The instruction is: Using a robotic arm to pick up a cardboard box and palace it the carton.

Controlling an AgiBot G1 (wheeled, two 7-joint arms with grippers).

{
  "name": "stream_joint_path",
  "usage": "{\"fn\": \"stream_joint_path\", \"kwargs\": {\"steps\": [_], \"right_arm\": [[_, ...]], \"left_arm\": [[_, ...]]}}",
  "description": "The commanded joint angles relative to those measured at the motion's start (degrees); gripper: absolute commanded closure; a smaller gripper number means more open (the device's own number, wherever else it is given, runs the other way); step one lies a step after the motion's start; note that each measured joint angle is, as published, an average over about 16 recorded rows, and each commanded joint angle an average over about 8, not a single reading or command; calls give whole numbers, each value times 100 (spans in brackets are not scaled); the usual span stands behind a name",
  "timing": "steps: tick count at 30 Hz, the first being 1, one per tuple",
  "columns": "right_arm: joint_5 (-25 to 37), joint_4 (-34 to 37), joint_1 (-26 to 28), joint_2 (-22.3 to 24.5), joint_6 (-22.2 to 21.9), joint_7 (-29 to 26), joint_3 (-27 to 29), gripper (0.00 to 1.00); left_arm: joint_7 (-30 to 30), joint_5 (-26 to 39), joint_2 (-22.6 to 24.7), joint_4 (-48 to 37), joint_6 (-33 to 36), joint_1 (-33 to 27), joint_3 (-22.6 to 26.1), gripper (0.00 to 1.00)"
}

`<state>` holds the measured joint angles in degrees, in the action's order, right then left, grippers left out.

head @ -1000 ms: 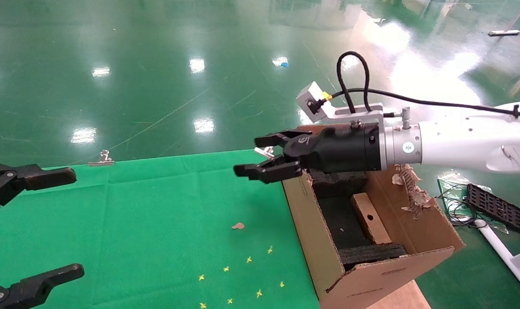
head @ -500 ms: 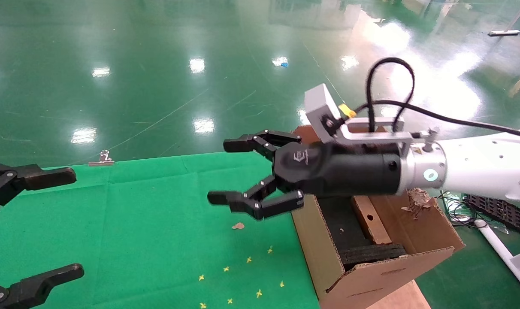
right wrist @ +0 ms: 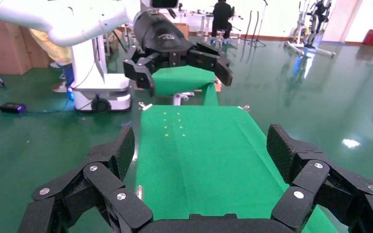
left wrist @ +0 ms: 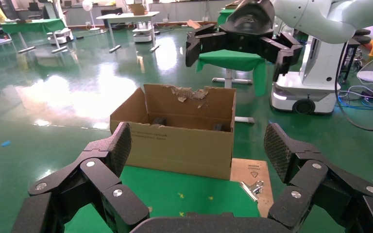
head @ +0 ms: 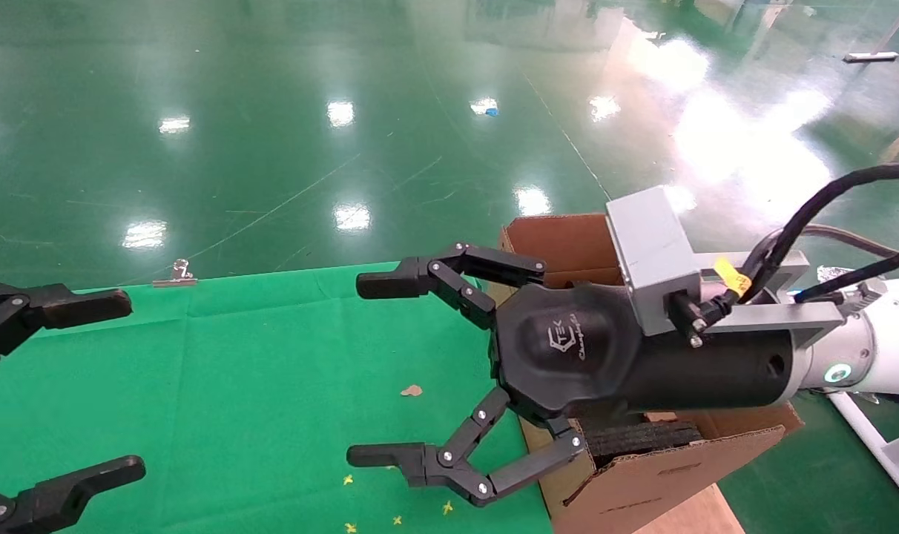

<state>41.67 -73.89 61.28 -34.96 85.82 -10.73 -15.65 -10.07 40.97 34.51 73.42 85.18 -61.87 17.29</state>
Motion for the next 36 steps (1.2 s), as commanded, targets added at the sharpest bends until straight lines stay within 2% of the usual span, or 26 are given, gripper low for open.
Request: {"fn": "stream_joint_path", "kwargs": {"steps": [1, 36], "right_arm": [[-52, -131, -115, 23, 42, 47, 142, 0], [15, 27, 22, -2, -11, -1, -29, 0]], "left_arm": [[0, -1, 0, -1, -1, 0, 0, 0], [0, -1, -1, -1, -1, 0, 0, 0]]}}
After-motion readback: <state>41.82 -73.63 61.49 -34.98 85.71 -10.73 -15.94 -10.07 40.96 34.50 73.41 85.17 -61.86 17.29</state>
